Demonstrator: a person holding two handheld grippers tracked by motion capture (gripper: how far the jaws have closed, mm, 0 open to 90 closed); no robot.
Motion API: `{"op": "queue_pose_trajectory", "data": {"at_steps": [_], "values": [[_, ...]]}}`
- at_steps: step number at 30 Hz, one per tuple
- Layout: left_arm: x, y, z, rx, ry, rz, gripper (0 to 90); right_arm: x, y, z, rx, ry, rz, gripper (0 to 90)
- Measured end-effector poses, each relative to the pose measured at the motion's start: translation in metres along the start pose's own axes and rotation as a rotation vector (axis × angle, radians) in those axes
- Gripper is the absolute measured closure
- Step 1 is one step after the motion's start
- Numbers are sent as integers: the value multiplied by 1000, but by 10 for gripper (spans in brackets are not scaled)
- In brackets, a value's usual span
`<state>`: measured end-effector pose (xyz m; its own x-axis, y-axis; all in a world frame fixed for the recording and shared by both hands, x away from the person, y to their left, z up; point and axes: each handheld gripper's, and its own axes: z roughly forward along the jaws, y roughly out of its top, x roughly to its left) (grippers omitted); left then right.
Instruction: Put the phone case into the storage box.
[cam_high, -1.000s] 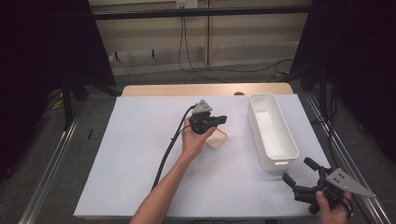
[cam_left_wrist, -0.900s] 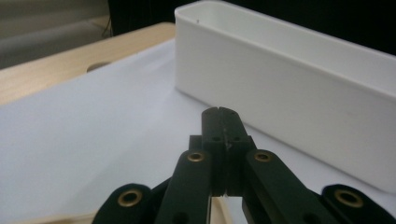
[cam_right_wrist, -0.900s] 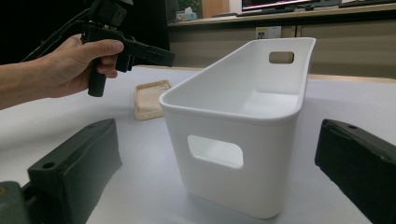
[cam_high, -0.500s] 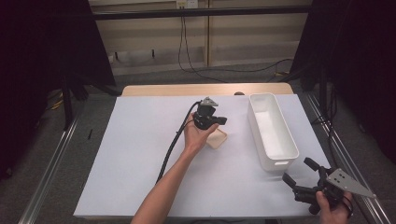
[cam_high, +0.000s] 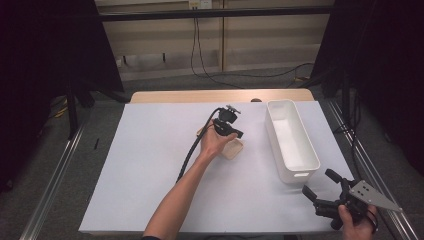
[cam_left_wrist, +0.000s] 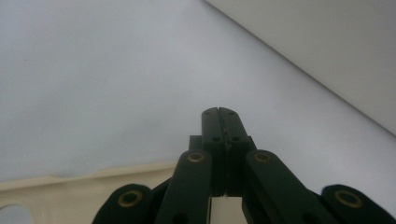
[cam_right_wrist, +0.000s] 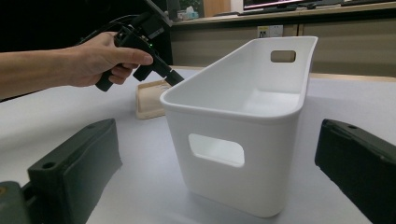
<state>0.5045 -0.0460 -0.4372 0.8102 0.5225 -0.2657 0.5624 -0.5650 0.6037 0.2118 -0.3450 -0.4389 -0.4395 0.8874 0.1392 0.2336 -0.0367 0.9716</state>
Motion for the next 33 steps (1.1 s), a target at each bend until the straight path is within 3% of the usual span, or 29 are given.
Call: {"op": "queue_pose_trajectory", "data": {"at_steps": [10,18,33], "values": [[-2,4,10,59,6,-3,900,0,0,0,0,4,3,0],[-6,1,20,72,6,1,900,0,0,-1,1,7,2,0],[-10,-2,17,102,-2,14,900,0,-1,-2,2,2,2,0]]}}
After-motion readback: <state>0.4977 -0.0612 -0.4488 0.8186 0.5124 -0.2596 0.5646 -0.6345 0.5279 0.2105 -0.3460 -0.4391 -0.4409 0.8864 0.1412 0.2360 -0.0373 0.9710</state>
